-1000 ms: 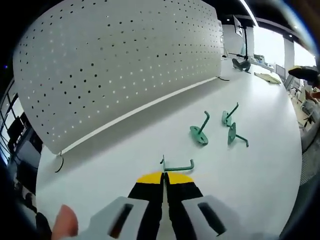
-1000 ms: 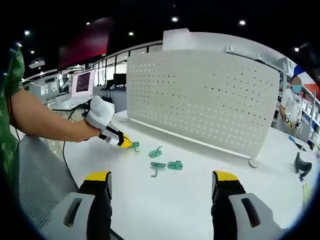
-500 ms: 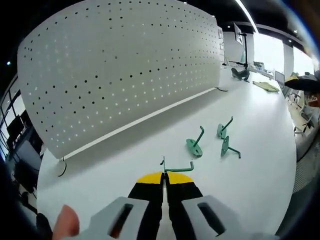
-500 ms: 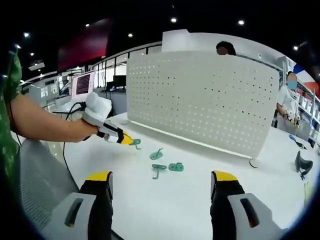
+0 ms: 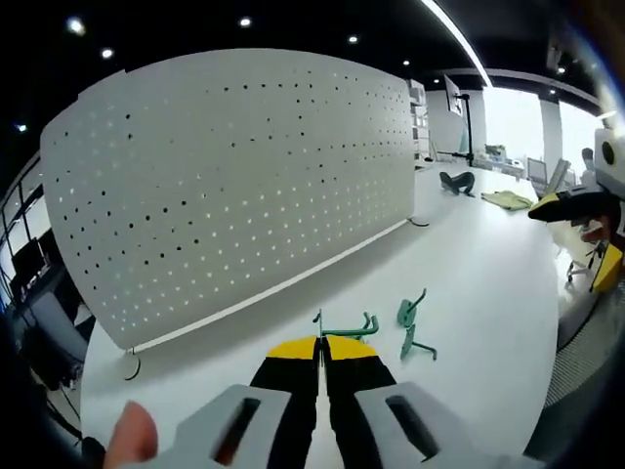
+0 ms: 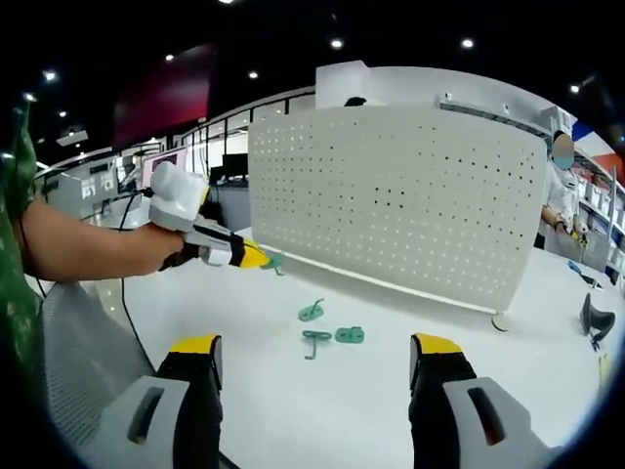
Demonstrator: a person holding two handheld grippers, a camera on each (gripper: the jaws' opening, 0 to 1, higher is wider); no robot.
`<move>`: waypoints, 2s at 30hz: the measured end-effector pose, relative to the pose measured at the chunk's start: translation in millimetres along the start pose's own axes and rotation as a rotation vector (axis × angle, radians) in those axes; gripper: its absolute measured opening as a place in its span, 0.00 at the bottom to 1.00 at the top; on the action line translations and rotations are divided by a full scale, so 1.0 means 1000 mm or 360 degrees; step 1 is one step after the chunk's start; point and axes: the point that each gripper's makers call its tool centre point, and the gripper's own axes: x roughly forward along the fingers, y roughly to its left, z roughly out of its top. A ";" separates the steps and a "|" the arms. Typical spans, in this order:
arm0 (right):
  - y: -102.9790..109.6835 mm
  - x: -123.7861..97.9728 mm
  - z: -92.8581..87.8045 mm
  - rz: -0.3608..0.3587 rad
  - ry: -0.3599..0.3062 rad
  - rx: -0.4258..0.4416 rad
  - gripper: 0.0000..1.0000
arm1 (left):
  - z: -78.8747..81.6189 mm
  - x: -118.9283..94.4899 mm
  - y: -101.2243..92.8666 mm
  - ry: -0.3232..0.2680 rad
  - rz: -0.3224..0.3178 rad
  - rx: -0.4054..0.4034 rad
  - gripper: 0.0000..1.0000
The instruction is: Insert the hook assembly into the mounting plate slot until the hook locks in place.
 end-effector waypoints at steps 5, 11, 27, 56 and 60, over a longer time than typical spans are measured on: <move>0.002 0.000 0.002 0.0011 -0.0012 0.0038 0.79 | 0.008 -0.008 -0.003 -0.0041 0.0002 -0.0011 0.02; 0.003 0.001 0.006 0.0028 -0.0033 0.0102 0.78 | 0.016 -0.015 -0.007 -0.0090 -0.0003 -0.0026 0.02; 0.005 0.003 0.025 0.0118 -0.0153 0.0427 0.72 | 0.052 -0.038 -0.033 -0.0253 -0.0075 -0.0031 0.02; 0.019 0.007 0.056 0.0413 -0.0353 0.1200 0.56 | 0.089 -0.064 -0.075 -0.0435 -0.0221 -0.0041 0.02; 0.021 0.010 0.063 0.0427 -0.0371 0.1209 0.53 | 0.090 -0.063 -0.081 -0.0437 -0.0245 -0.0047 0.02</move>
